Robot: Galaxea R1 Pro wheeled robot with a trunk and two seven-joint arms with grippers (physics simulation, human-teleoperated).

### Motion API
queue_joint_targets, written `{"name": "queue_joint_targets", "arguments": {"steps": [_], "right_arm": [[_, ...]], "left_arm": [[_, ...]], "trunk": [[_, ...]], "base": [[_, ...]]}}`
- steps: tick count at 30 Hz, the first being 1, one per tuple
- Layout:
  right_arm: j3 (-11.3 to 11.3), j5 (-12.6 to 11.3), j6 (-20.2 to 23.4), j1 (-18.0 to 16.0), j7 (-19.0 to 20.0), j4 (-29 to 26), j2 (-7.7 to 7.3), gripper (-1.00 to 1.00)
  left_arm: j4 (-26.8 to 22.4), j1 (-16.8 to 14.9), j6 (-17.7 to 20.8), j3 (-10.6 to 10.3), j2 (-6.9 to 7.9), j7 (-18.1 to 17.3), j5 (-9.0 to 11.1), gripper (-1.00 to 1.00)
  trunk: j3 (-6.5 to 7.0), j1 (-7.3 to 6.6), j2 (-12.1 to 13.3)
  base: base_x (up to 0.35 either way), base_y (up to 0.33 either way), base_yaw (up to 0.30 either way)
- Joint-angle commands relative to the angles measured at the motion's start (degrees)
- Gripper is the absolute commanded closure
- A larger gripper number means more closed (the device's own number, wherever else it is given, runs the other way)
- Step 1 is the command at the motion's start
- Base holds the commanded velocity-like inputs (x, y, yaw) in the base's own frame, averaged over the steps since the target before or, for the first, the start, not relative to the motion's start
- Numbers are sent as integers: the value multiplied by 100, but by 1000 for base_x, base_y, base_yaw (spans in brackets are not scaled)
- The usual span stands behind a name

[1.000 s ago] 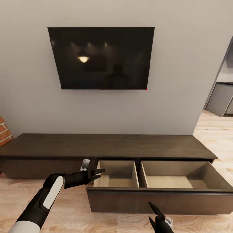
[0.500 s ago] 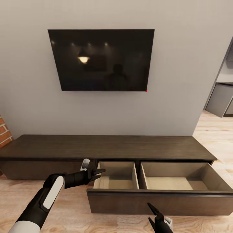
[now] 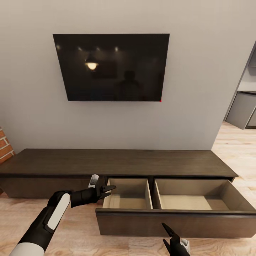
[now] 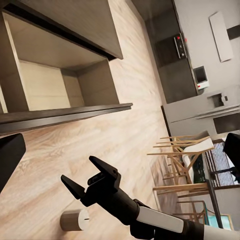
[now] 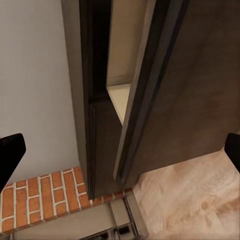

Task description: Place each of the two pumpkins and all three candles from the living room inside a cabinet in the living room (use any cabinet), then make sure every cabinet is closed, and position the cauldron so it is next to a table in the living room.

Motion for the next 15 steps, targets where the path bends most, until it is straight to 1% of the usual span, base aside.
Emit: {"name": "queue_joint_targets", "arguments": {"steps": [1, 15], "right_arm": [[46, -59, 43, -3, 14, 3, -2, -100], [46, -62, 35, -3, 2, 3, -4, -100]], "left_arm": [[0, -4, 23, -5, 3, -12, 3, -100], [0, -4, 23, -5, 4, -12, 5, -100]], "trunk": [[-5, -1, -3], [-5, -1, -3]], "base": [[0, 0, 0], [0, 0, 0]]}}
